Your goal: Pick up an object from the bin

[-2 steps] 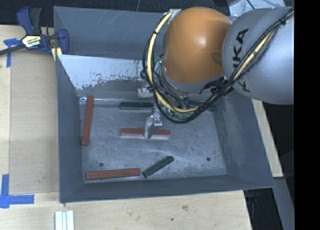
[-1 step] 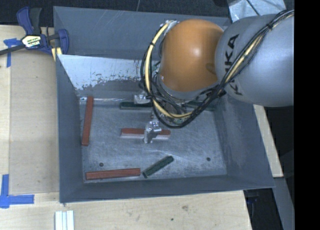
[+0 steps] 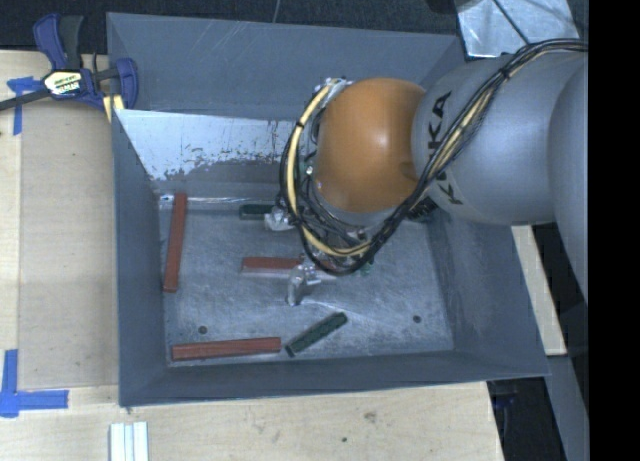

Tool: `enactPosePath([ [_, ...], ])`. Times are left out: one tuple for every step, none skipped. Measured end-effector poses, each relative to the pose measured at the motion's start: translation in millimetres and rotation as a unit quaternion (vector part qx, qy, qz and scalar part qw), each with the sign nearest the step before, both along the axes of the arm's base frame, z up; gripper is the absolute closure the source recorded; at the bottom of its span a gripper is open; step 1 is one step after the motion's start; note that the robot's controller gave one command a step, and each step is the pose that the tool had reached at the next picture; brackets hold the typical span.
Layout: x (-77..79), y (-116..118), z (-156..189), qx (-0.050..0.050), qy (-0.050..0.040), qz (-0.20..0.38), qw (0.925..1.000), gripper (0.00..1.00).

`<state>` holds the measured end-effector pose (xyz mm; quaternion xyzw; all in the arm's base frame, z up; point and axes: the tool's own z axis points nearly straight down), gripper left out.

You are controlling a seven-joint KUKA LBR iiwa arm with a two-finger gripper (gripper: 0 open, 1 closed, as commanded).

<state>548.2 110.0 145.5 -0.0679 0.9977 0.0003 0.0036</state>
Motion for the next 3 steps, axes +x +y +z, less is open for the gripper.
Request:
enactPosePath([
  [10.7,21,-68,0.002,-0.0082,0.059,0.9983,1.0],
  [10.7,21,-68,0.002,-0.0081,0.058,0.9983,1.0],
  [-15.7,30,74,0.0,0.0014,0.06,0.9982,1.0],
])
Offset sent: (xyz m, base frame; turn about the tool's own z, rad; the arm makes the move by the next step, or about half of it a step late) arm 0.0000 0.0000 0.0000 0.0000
